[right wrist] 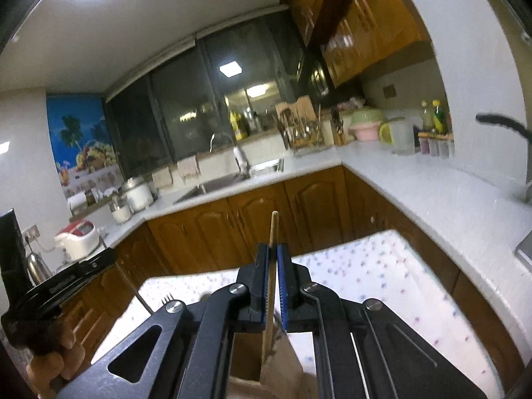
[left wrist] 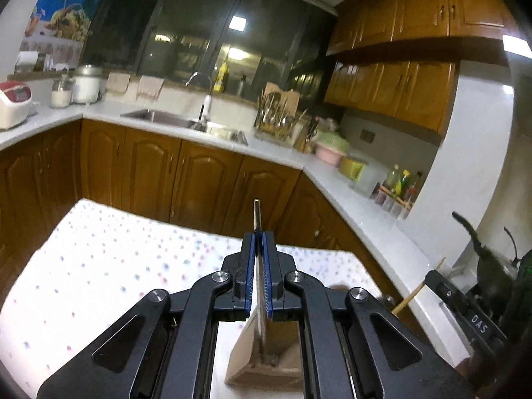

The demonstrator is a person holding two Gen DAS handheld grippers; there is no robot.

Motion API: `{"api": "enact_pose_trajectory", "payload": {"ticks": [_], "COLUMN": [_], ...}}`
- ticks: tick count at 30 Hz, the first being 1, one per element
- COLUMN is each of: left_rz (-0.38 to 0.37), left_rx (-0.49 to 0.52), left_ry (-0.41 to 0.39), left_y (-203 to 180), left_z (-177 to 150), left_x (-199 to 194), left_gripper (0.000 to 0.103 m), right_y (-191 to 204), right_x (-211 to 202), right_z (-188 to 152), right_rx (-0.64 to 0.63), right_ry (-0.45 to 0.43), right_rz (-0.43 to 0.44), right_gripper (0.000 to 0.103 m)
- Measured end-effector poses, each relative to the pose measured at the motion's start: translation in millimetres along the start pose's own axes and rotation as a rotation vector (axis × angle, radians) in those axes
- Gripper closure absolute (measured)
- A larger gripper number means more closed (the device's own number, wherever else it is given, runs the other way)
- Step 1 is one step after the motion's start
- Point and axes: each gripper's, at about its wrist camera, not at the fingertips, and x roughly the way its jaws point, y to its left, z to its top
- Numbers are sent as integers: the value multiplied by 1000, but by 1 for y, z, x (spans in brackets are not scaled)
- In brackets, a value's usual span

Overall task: Organize utensils
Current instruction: 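Lift both held chopsticks and carry them over the wooden holder, then lower the chopsticks into the holder and open both tools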

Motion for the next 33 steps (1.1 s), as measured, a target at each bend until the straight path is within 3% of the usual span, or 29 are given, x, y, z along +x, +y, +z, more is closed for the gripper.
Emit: {"api": "enact_pose_trajectory", "payload": {"ticks": [5,24,27,29,31,33], "left_rz": [1,6,-8,-13,-6,-6], "left_rx": [13,64,60,51,41,32], "left_ry": [23,76,80,73,50,43], "left_y": [-2,-12,-12,-10,-7,-4], "left_z": [-10,-17,-15,-12,-11,-10], "left_x": [3,8,0,-8,-22,-33], "left_gripper": [98,98,91,60,44,37], "right_y": [2,-2,-6,-8,-10,-10], "right_x": [6,9,7,3,-6,-16], "right_z": [-14,-14,-14,-12,-10,-7], "right_rx": [-15,10,30,42,61,71], "right_ry": [32,53,55,55,38,14], "right_rz": [-6,2,17,23,44,58], "right_gripper": [98,96,91,81,47,34]}}
